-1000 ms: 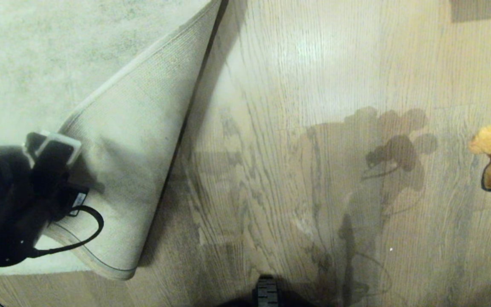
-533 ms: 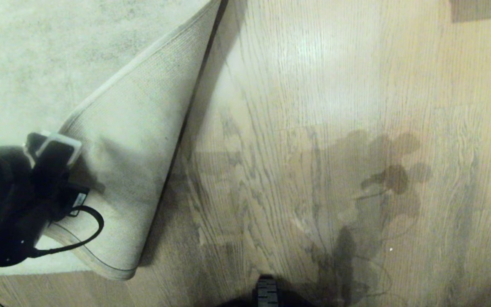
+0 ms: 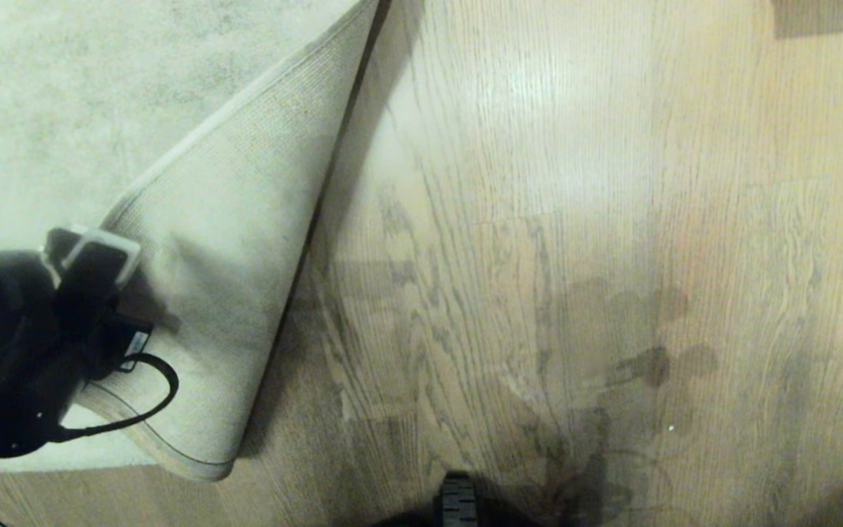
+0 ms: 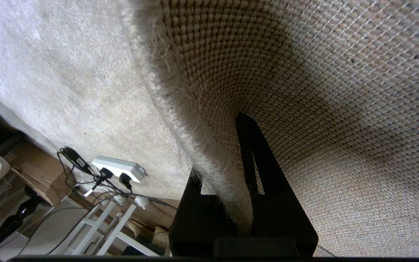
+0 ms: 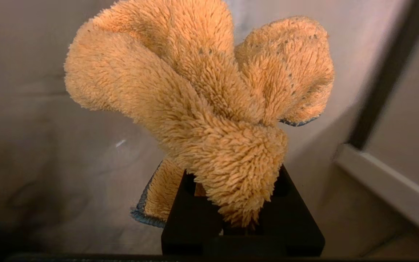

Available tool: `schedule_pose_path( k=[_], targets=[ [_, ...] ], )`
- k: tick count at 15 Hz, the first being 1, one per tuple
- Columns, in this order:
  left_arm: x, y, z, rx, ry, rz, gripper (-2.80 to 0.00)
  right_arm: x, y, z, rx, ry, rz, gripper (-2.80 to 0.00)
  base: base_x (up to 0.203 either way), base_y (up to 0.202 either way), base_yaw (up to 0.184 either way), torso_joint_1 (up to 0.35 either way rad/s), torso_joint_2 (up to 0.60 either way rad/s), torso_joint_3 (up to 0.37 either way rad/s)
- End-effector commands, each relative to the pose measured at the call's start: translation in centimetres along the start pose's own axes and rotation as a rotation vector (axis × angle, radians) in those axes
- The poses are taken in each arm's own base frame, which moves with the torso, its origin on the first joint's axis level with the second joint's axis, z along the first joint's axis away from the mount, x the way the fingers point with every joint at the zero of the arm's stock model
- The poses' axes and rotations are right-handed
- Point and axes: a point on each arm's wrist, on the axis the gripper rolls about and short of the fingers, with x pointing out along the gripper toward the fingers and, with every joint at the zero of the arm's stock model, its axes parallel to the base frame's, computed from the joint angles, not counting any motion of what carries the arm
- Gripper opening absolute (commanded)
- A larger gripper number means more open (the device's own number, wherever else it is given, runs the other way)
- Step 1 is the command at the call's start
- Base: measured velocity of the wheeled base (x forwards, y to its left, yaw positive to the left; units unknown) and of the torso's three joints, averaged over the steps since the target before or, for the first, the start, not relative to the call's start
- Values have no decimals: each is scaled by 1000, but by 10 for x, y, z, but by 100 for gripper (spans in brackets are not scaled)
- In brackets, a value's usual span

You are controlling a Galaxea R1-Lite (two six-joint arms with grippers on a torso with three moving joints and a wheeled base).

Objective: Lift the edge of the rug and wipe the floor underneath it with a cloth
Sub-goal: Lay down the carpet

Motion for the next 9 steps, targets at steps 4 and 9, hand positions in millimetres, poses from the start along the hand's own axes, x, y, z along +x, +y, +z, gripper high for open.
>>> schedule_pose_path(
  k=[4, 9],
  targets=[
    [0, 0, 0, 2, 0, 4, -280, -30, 8, -29, 163, -45, 300, -280, 0, 0, 0, 0, 0, 0],
    [-1, 0, -1, 2, 0, 4, -280, -28, 10, -33, 365, -4, 271, -280, 0, 0, 0, 0, 0, 0]
  ],
)
